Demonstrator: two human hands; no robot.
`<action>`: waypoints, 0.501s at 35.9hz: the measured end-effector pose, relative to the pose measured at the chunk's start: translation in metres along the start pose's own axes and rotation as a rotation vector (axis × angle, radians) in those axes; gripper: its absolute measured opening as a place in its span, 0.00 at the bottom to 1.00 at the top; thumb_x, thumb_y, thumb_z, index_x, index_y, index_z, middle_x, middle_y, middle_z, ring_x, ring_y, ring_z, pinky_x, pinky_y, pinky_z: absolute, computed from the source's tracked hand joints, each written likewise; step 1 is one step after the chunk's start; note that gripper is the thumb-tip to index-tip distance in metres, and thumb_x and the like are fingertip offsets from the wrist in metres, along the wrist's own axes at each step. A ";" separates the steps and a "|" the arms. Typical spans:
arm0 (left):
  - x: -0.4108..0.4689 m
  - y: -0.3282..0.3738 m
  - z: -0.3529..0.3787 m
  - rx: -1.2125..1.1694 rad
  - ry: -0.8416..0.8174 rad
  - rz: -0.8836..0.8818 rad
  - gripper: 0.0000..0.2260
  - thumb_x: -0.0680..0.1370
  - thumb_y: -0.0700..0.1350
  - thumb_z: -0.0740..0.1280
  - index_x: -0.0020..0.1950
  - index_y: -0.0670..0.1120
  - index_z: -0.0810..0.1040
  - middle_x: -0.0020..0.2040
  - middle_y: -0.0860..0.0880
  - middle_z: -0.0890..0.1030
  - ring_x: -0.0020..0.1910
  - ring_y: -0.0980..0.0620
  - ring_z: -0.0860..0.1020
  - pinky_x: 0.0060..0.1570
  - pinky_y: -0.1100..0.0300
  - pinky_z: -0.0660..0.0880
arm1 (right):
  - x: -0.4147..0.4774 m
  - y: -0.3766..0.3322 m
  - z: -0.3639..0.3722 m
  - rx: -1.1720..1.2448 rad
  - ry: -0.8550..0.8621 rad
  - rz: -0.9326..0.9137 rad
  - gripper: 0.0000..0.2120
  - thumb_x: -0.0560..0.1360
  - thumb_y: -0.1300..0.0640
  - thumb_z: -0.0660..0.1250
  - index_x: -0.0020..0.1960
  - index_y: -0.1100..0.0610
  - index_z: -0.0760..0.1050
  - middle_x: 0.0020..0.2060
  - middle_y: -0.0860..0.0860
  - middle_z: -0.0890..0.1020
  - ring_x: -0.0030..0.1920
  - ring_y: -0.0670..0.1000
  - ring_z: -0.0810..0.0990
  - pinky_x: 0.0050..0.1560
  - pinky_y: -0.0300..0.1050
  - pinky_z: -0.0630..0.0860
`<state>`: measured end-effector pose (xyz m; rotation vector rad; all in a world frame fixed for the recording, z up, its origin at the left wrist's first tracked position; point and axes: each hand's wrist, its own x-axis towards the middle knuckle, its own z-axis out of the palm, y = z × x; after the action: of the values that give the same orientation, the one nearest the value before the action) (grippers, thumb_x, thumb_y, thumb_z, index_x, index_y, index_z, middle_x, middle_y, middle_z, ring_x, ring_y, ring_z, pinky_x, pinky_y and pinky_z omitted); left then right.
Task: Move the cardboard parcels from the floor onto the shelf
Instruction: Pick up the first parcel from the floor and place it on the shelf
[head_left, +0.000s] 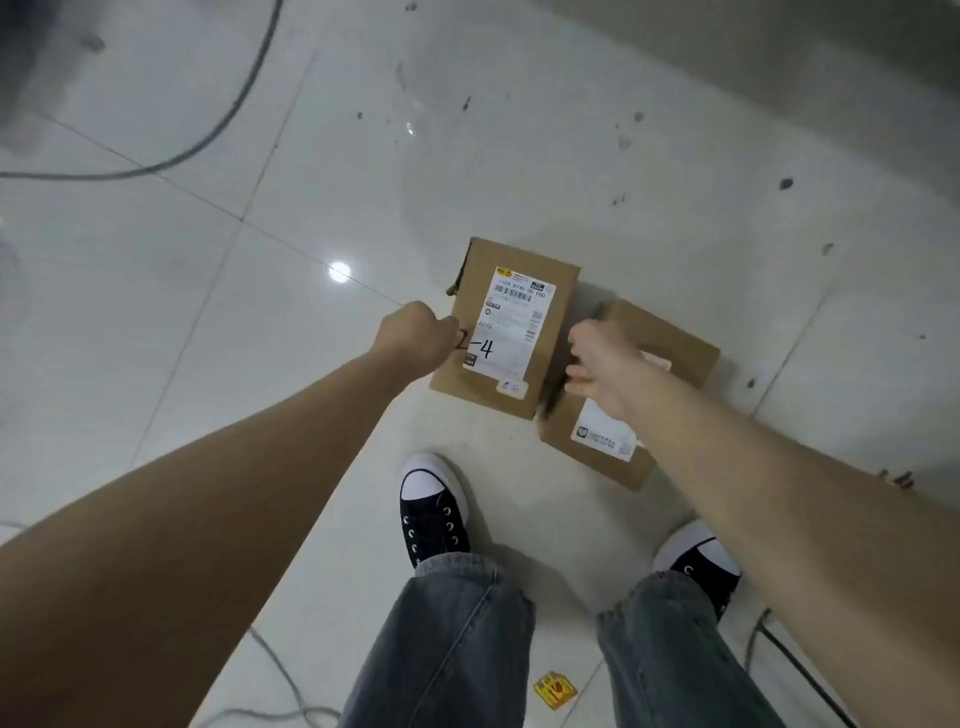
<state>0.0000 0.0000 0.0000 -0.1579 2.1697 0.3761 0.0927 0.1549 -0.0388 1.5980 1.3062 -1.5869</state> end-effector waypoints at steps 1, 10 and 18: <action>0.002 0.001 0.005 -0.012 -0.005 -0.001 0.14 0.78 0.43 0.56 0.32 0.43 0.61 0.32 0.47 0.65 0.31 0.49 0.64 0.28 0.59 0.58 | 0.003 0.001 0.002 0.020 0.006 0.012 0.23 0.79 0.60 0.56 0.74 0.60 0.63 0.69 0.55 0.70 0.63 0.59 0.72 0.52 0.52 0.74; 0.045 -0.008 0.037 -0.254 -0.075 -0.135 0.25 0.78 0.50 0.54 0.73 0.41 0.64 0.67 0.40 0.73 0.64 0.41 0.73 0.55 0.52 0.71 | 0.030 0.008 0.016 0.093 -0.048 0.025 0.11 0.78 0.57 0.56 0.56 0.55 0.74 0.43 0.48 0.75 0.48 0.55 0.71 0.50 0.53 0.69; 0.050 -0.004 0.043 -0.271 -0.121 -0.131 0.25 0.78 0.51 0.51 0.73 0.44 0.65 0.66 0.42 0.75 0.65 0.39 0.74 0.63 0.46 0.70 | 0.035 0.011 0.027 0.155 -0.063 0.062 0.09 0.77 0.59 0.56 0.42 0.52 0.73 0.41 0.51 0.77 0.47 0.58 0.74 0.52 0.57 0.68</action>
<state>0.0046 0.0116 -0.0643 -0.4157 1.9708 0.5887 0.0850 0.1356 -0.0799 1.6494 1.1135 -1.7214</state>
